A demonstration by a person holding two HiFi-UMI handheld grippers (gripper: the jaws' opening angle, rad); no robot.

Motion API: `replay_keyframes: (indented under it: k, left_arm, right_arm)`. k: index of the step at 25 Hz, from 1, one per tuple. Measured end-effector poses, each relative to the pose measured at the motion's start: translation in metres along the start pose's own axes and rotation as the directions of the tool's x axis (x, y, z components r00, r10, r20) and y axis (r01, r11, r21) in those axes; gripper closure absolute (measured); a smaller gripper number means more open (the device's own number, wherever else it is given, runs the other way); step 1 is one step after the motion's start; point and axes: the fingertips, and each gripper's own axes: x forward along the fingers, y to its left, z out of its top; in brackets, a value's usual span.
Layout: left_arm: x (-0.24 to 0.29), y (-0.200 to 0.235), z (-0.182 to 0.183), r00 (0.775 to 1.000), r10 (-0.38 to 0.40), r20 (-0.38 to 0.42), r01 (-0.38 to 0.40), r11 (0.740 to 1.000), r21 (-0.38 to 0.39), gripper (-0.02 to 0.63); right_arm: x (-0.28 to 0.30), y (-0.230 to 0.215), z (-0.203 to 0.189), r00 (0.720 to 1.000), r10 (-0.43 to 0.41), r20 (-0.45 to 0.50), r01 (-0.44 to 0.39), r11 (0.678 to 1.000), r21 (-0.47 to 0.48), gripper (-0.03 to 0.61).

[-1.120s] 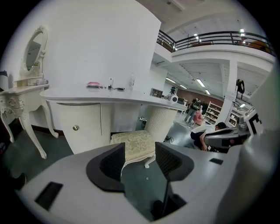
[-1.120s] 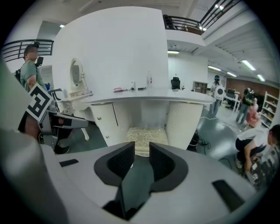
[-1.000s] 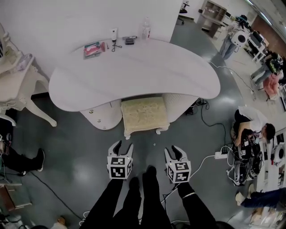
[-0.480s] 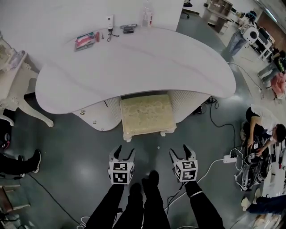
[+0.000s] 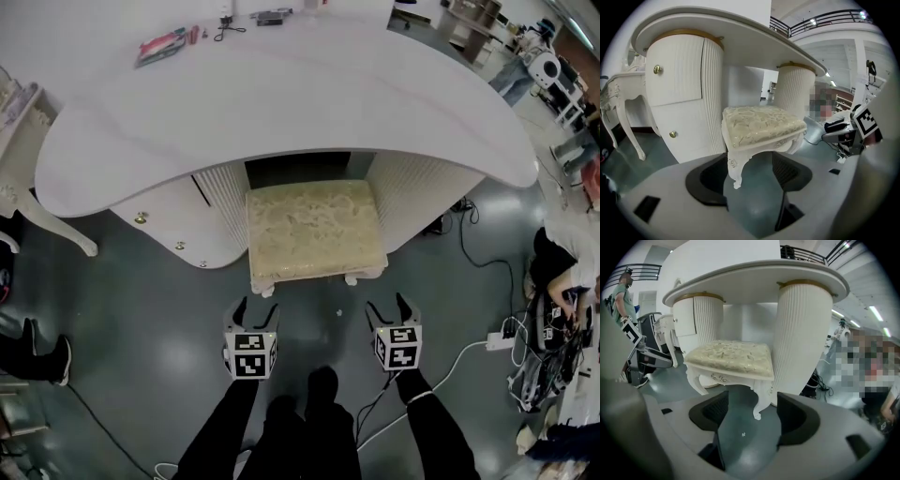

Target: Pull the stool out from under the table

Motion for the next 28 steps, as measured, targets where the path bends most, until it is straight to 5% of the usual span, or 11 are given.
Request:
replay_keyframes:
  k: [13, 28]
  left_arm:
    - [0.089, 0.032, -0.067, 0.997, 0.072, 0.016, -0.072, 0.997, -0.018, 0.311]
    - [0.141, 0.05, -0.083, 0.989, 0.125, 0.073, -0.124, 0.992, -0.022, 0.313]
  right_arm:
    - [0.11, -0.025, -0.052, 0.999, -0.038, 0.002, 0.038, 0.998, 0.047, 0.265]
    - [0.167, -0.034, -0.06, 0.997, -0.06, 0.051, 0.056, 0.995, 0.086, 0.265]
